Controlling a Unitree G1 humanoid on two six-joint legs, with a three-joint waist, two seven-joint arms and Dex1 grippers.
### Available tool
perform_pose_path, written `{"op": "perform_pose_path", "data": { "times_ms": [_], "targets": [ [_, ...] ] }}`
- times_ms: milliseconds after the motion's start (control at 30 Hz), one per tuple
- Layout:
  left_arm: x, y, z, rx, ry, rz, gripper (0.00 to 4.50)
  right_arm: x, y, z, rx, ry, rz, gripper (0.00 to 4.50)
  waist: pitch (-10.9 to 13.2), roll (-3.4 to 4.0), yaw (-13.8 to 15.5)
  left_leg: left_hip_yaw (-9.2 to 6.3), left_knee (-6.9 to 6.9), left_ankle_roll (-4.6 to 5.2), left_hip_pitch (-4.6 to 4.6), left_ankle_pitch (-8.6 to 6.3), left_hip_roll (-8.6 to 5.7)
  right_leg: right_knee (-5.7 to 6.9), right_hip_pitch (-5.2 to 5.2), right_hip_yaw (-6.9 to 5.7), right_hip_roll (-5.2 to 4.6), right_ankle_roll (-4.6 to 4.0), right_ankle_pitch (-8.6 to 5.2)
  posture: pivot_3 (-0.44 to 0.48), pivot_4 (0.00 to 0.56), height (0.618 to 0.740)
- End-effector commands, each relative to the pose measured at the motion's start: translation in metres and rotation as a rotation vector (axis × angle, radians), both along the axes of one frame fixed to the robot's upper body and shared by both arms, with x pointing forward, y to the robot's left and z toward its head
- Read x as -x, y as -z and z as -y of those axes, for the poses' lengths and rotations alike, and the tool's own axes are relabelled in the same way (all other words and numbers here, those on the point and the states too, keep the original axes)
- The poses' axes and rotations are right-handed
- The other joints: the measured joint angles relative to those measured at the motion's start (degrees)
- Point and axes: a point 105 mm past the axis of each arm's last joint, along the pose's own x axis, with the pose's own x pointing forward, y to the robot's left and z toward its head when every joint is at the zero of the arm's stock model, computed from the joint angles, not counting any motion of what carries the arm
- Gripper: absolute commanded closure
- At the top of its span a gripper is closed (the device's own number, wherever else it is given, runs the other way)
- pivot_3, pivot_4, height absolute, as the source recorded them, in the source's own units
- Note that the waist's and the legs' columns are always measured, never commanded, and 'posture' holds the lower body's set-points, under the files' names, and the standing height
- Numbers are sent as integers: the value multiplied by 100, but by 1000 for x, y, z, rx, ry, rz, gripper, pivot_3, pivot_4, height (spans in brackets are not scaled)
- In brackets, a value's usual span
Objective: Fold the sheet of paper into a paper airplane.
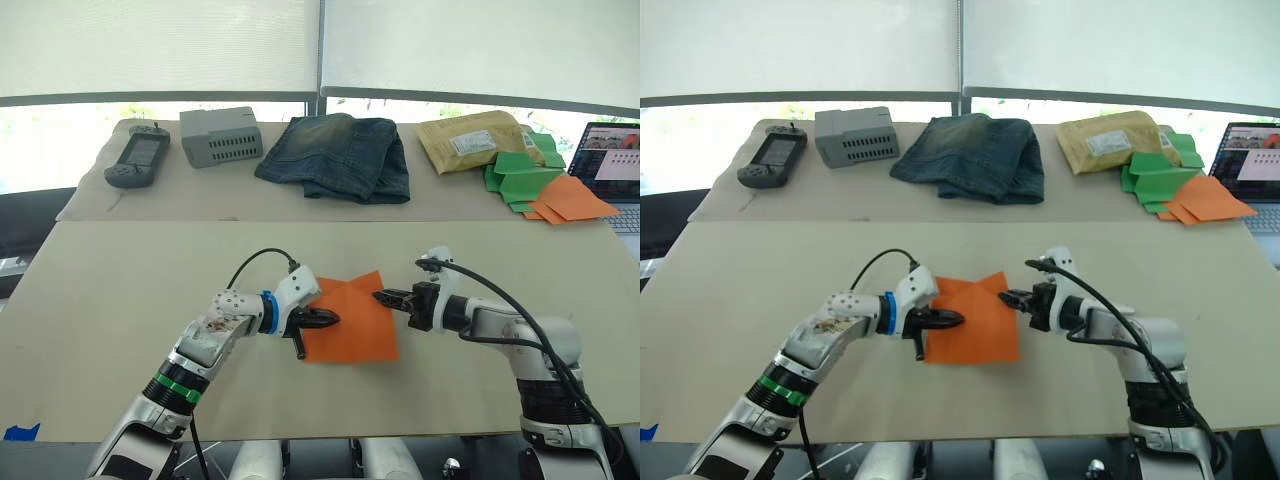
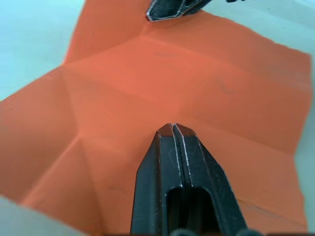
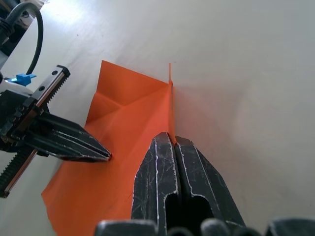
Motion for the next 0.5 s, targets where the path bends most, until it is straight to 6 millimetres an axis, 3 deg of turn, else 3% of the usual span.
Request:
{"op": "perform_pose_path", "data": {
  "times_ms": [33,167,267,500],
  "targets": [
    [-1,-17,4,35,22,93,4500,-5,-13,-2,-6,-27,61,4472,0,0,0,0,0,0,0,0,0,0,0,0,0,0,0,0,150,722],
    [-8,-45,10,103,25,163,4500,-8,-15,-5,1,-46,68,4472,0,0,7,0,0,0,-2,0,1,-1,0,1,-2,-1,1,0,150,722],
    [-13,-54,10,112,23,188,4500,-10,-17,-6,5,-58,72,4472,0,0,8,1,0,0,-1,0,-1,0,0,0,0,-1,1,0,150,722],
    [-3,-33,2,35,66,146,4500,-12,-17,-5,11,-63,75,4472,0,0,-2,2,-1,1,-3,-1,-2,-4,0,1,-1,-5,4,0,150,722]
  ]
}}
